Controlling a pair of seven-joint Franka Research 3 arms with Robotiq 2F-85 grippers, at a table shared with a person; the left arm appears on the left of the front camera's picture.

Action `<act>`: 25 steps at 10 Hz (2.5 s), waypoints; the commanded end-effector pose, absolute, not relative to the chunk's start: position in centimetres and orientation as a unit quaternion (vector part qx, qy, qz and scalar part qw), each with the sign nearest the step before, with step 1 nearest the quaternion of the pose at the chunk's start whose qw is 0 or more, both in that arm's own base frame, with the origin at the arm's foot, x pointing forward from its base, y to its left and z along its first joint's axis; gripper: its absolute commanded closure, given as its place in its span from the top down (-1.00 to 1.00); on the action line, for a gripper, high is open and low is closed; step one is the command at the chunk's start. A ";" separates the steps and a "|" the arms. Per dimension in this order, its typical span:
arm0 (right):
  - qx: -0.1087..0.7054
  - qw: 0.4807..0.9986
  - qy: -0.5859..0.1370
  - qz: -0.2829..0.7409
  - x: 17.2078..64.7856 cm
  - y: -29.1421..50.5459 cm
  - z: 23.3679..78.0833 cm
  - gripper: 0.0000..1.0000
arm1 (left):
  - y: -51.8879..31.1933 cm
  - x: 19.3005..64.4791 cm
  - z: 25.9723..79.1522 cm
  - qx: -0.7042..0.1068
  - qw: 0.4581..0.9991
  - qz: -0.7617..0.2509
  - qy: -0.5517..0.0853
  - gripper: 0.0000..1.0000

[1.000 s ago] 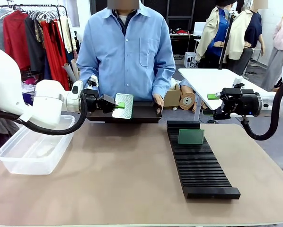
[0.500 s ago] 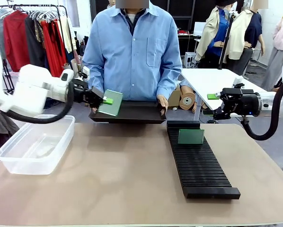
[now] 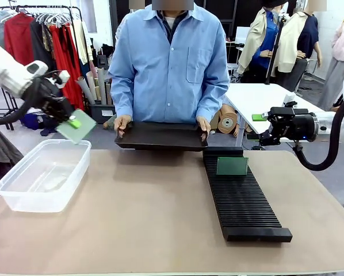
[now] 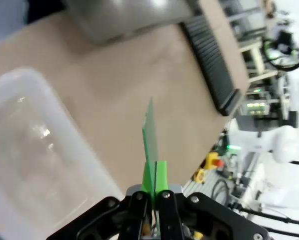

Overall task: Sort PCBs into racks and boxes based on the side picked up.
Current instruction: If the short side of the Blank PCB is picked up, insert it into the PCB Rack ; if the long side is picked up, place it in the Organizing box.

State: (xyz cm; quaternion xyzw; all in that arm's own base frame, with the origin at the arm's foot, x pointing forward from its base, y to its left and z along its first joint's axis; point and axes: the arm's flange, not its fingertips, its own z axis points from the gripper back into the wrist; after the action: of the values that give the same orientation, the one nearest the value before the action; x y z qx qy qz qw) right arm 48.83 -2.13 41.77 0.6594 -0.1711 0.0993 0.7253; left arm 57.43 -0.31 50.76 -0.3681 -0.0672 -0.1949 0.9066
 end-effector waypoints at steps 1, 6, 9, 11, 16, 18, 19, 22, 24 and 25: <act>0.661 0.723 -0.171 0.101 48.8 -2.0 42.0 1.00 | 0.6 56.9 51.2 -0.281 0.945 -0.163 -0.037 -1.00; 0.661 0.723 -0.171 0.101 48.8 -2.0 42.0 1.00 | 1.7 54.3 50.6 -0.091 0.990 -0.107 0.001 -1.00; 0.661 0.723 -0.171 0.101 48.8 -2.0 42.0 1.00 | 0.7 53.0 48.9 -0.093 0.991 -0.091 -0.037 -1.00; 0.661 0.723 -0.171 0.101 48.8 -2.0 42.0 1.00 | 1.2 52.8 47.2 -0.117 0.988 -0.075 -0.062 -1.00; 0.661 0.723 -0.171 0.101 48.8 -2.0 42.0 1.00 | 1.7 53.1 41.6 -0.174 0.979 -0.060 -0.092 -1.00; 0.661 0.723 -0.171 0.101 48.8 -2.0 42.0 1.00 | 2.1 54.0 39.6 -0.204 0.973 -0.059 -0.088 -1.00; 0.661 0.723 -0.171 0.101 48.8 -2.0 42.0 1.00 | 2.2 54.4 38.6 -0.216 0.971 -0.057 -0.085 -1.00; 0.661 0.723 -0.171 0.101 48.8 -2.0 42.0 1.00 | 2.7 55.5 36.3 -0.232 0.969 -0.057 -0.069 -1.00; 0.661 0.723 -0.171 0.101 48.8 -2.0 42.0 1.00 | 3.3 56.0 35.3 -0.235 0.968 -0.059 -0.064 -1.00; 0.661 0.723 -0.171 0.101 48.8 -2.0 42.0 1.00 | 3.4 56.3 35.1 -0.235 0.968 -0.063 -0.063 -1.00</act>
State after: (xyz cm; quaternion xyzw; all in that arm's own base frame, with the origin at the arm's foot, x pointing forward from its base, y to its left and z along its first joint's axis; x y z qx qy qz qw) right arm 48.84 -2.13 41.76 0.6595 -0.1710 0.0992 0.7253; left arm 55.78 3.12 34.95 -0.2183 -0.0587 -0.0501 0.9728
